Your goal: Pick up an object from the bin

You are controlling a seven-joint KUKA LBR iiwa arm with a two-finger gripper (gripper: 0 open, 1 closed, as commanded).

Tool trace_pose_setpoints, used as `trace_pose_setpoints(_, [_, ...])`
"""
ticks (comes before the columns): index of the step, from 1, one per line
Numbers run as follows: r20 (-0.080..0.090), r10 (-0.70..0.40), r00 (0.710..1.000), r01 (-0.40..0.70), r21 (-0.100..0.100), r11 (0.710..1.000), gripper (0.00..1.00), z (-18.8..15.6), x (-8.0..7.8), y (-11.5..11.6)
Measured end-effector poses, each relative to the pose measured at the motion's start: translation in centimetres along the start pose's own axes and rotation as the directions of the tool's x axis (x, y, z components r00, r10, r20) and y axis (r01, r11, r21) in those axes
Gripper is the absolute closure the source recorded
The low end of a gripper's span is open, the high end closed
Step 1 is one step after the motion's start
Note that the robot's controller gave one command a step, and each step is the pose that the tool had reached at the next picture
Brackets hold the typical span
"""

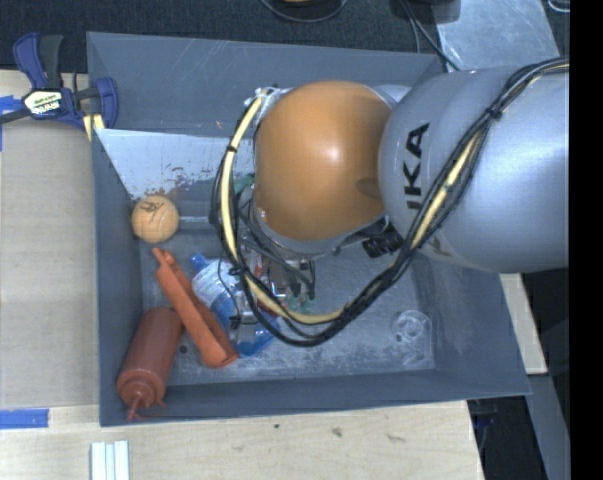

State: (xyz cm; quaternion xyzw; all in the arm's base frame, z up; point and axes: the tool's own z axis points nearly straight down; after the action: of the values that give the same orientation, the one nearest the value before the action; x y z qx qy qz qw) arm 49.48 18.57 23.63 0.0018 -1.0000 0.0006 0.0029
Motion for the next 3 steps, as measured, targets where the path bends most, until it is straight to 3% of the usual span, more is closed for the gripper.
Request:
trace_pose_setpoints(1, [0.009, 0.004, 1.000, -0.004, -0.002, 1.000, 0.00, -0.5, -0.2, -0.1])
trace_pose_setpoints(2, [0.005, 0.159, 0.987, -0.159, -0.002, 0.987, 0.00, 16.2, -1.5, -7.3])
trace_pose_setpoints(3, [0.010, 0.628, 0.778, -0.628, -0.013, 0.778, 0.00, 7.3, -1.9, -6.6])
